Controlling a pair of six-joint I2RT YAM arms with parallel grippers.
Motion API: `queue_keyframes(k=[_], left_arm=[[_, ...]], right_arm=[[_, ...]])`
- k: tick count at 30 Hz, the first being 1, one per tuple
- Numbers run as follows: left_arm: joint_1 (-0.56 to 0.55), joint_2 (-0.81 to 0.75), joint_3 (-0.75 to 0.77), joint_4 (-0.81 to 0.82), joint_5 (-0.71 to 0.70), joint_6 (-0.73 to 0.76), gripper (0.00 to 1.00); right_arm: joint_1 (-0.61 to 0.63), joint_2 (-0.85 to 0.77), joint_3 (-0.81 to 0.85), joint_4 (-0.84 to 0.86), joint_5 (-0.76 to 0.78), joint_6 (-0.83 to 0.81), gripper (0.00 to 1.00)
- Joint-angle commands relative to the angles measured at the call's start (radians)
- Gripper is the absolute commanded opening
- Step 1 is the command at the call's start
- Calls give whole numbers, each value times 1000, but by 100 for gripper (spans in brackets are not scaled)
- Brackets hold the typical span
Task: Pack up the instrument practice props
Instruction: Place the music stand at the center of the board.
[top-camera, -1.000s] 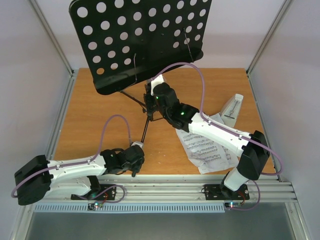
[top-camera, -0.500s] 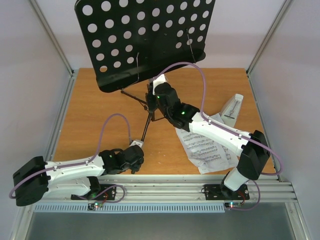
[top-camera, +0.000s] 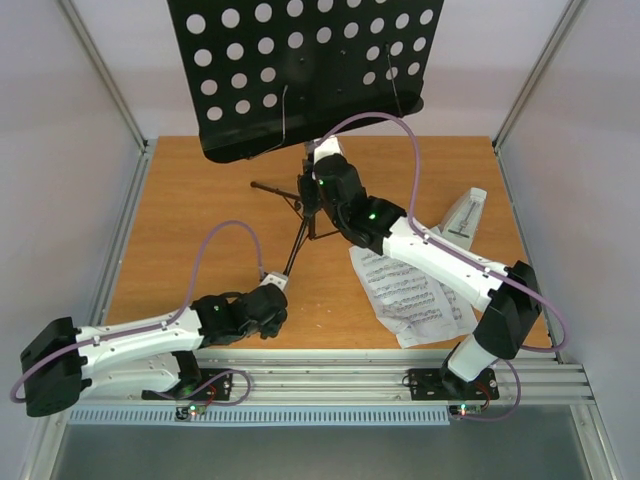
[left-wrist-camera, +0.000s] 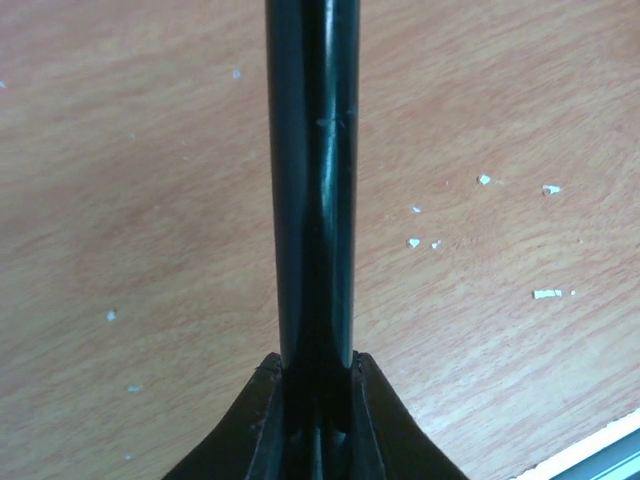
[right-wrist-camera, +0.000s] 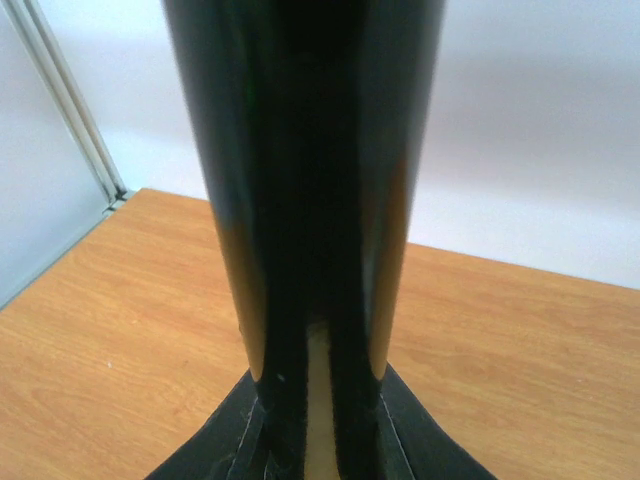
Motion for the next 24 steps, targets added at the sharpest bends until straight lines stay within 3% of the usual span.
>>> queue_keyframes(k=[1, 12, 24], left_arm=[[-3, -21, 170, 274, -167, 158, 0], [-3, -28, 334, 261, -181, 254, 0], [-3, -76, 394, 244, -161, 295, 0]], right_arm=[[25, -12, 93, -17, -64, -7, 1], [38, 38, 222, -108, -85, -15, 1], [50, 68, 276, -202, -96, 10, 1]])
